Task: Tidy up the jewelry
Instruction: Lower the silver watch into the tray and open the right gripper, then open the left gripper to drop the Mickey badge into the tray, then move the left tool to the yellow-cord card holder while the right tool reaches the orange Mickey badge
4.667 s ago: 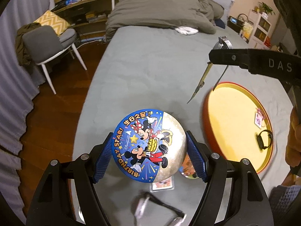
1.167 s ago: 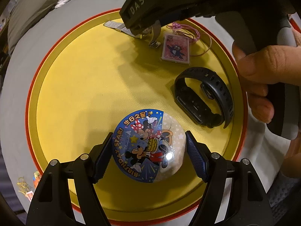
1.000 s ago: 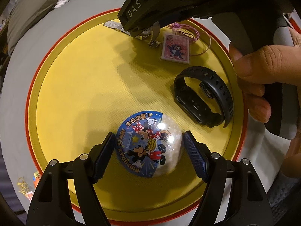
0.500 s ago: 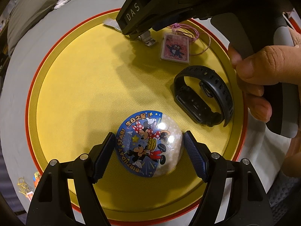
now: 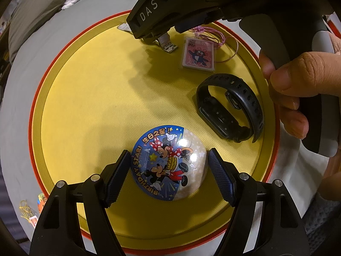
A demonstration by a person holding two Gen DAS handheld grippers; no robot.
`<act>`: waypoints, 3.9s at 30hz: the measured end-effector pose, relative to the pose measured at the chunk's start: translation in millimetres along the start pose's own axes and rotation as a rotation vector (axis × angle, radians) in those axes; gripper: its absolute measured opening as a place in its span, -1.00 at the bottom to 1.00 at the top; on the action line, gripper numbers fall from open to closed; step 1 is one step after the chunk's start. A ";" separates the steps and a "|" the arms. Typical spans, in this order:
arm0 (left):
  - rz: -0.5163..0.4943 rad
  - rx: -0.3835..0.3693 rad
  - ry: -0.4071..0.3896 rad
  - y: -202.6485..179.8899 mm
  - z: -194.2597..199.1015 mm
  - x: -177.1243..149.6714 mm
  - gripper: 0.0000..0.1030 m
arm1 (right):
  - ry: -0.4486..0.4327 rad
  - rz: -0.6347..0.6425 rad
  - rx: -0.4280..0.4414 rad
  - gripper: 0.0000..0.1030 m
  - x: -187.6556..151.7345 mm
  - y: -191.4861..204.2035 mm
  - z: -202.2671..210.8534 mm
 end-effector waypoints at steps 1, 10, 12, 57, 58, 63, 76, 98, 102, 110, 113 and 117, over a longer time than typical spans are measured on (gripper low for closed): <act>0.001 0.000 0.000 -0.1 0.1 0.1 0.40 | 0.000 -0.001 0.000 -0.11 0.1 0.6 0.3; 0.019 0.004 -0.022 6.8 7.7 1.7 0.50 | -0.021 -0.013 0.000 -0.03 4.7 -2.3 8.3; 0.027 0.008 -0.031 10.1 11.0 2.2 0.60 | -0.027 -0.012 -0.007 0.12 5.1 -2.8 12.4; 0.323 0.120 -0.082 200.8 77.9 -62.2 0.89 | -0.093 0.248 0.020 0.68 30.2 151.3 30.1; 0.329 0.122 -0.079 206.4 78.3 -64.5 0.89 | -0.093 0.259 0.024 0.68 29.7 157.2 29.8; 0.347 0.129 -0.054 231.9 80.3 -86.7 0.89 | -0.090 0.318 0.054 0.68 26.5 190.9 27.2; 0.391 0.130 -0.059 281.2 92.0 -131.5 0.89 | -0.074 0.453 0.107 0.68 13.9 258.4 19.6; 0.411 0.113 -0.036 312.2 90.0 -157.0 0.89 | -0.037 0.567 0.163 0.68 -5.5 320.4 7.9; 0.393 0.109 -0.025 310.7 86.9 -157.7 0.89 | -0.012 0.587 0.167 0.68 -13.4 328.2 0.3; 0.333 0.123 0.008 303.8 75.5 -158.5 0.89 | 0.036 0.624 0.162 0.68 -28.5 335.1 -14.9; 0.320 0.123 0.015 303.1 72.3 -159.4 0.89 | 0.047 0.617 0.166 0.68 -30.0 332.4 -18.9; 0.300 0.127 0.023 305.7 68.7 -158.7 0.89 | 0.077 0.593 0.189 0.68 -33.1 326.0 -26.9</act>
Point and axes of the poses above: each gripper's, at about its wrist camera, not at the fingertips, and z roughly against the way its jaws point, y to its left, x to its top, the point moved 9 cm from there along -z, roughly the way its jaws point, and after that the axes turned 9 degrees about z, right-handed, at the moved point
